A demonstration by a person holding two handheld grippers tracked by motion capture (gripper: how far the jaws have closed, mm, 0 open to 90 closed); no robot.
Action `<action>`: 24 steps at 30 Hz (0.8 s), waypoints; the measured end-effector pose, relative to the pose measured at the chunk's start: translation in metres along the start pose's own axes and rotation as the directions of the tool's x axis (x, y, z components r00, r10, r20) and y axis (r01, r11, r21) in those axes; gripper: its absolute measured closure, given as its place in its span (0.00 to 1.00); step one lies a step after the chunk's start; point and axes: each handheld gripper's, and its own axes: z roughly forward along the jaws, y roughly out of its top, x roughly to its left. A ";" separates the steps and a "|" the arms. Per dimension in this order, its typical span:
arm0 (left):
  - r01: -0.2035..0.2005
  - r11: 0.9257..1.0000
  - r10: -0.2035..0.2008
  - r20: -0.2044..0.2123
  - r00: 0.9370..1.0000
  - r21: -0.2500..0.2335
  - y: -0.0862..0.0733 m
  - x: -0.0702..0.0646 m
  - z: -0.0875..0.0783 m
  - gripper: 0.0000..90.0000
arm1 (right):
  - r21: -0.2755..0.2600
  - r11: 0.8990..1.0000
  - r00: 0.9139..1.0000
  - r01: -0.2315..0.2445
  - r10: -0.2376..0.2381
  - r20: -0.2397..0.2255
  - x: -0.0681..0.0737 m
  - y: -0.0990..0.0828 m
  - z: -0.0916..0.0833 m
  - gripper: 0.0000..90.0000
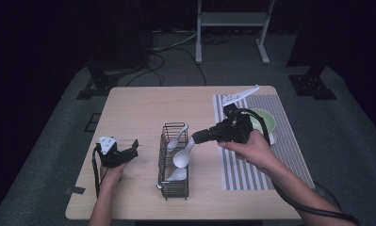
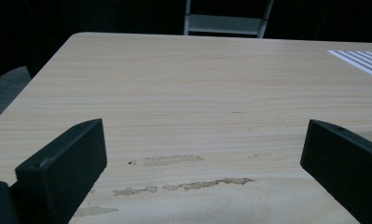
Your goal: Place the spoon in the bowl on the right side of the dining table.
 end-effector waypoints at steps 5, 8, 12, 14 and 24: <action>0.000 1.000 0.000 -0.001 1.000 0.000 0.000 0.000 0.000 0.00 | -0.018 1.000 1.000 -0.009 0.009 0.006 -0.001 -0.001 -0.009 0.95; 0.001 1.000 -0.001 -0.001 1.000 0.000 0.000 0.000 0.000 0.00 | -0.029 0.999 1.000 -0.015 0.015 0.008 -0.003 -0.002 -0.014 0.95; 0.000 1.000 0.000 -0.001 1.000 0.000 0.000 0.000 0.000 0.00 | -0.044 0.999 1.000 -0.026 0.027 0.011 -0.004 -0.003 -0.020 0.95; -0.002 1.000 0.002 -0.001 1.000 0.000 0.000 0.000 0.000 0.00 | -0.054 0.998 0.999 -0.031 0.032 0.011 -0.005 -0.004 -0.023 0.95; 0.000 1.000 0.000 -0.001 1.000 0.000 0.000 0.000 0.000 0.00 | -0.065 0.997 0.998 -0.045 0.048 0.030 -0.009 -0.009 -0.035 0.95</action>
